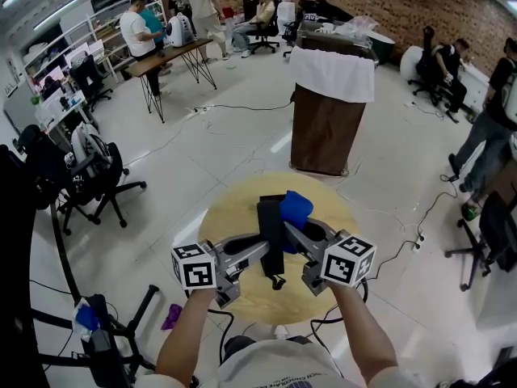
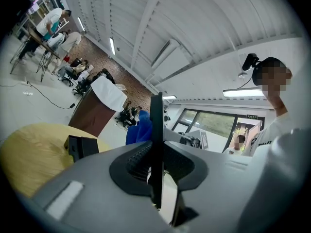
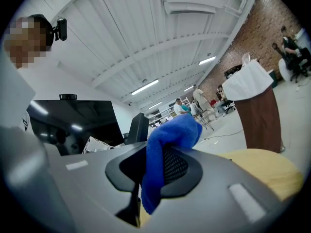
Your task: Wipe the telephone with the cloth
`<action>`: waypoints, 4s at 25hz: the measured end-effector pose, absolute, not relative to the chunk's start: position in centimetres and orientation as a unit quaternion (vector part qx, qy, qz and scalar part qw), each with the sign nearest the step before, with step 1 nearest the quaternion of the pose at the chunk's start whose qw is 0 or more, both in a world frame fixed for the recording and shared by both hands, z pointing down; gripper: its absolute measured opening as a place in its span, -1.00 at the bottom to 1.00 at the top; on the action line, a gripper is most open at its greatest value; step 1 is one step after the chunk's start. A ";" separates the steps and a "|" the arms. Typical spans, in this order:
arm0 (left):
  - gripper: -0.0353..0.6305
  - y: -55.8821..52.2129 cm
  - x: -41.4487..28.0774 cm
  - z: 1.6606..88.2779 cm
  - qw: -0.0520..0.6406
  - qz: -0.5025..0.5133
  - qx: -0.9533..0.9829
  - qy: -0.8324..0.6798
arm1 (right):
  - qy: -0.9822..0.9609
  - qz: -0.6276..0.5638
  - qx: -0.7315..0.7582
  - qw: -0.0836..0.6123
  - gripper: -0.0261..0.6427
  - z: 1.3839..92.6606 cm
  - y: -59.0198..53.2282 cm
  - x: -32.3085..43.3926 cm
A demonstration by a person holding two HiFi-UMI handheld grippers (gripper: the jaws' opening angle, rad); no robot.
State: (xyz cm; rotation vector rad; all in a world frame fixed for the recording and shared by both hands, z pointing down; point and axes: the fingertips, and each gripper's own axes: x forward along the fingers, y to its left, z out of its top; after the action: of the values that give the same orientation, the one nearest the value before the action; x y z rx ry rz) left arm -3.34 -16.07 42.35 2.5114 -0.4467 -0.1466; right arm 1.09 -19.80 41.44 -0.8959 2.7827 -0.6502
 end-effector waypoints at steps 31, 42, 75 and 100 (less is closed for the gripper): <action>-0.71 -18.4 -4.0 49.4 0.364 -0.045 0.909 -0.196 | 0.923 -0.085 -0.374 0.013 -0.74 39.4 -22.9 3.3; -0.71 -24.9 -4.7 56.8 0.411 -0.008 0.885 -0.218 | 0.913 -0.123 -0.388 -0.009 -0.74 43.8 -22.8 5.4; -0.65 -30.2 -5.1 65.1 0.457 0.030 0.860 -0.224 | 0.904 -0.181 -0.381 -0.064 -0.74 49.5 -22.8 5.6; -0.88 -26.3 -5.6 55.4 0.326 0.006 0.896 -0.302 | 0.911 -0.150 -0.380 -0.054 -0.74 47.2 -19.0 3.6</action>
State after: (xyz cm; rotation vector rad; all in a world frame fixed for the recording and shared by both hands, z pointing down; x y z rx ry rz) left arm -5.62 -26.35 55.44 2.3481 -0.7921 0.0169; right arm 3.56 -18.98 47.19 -1.2380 2.9652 -0.4869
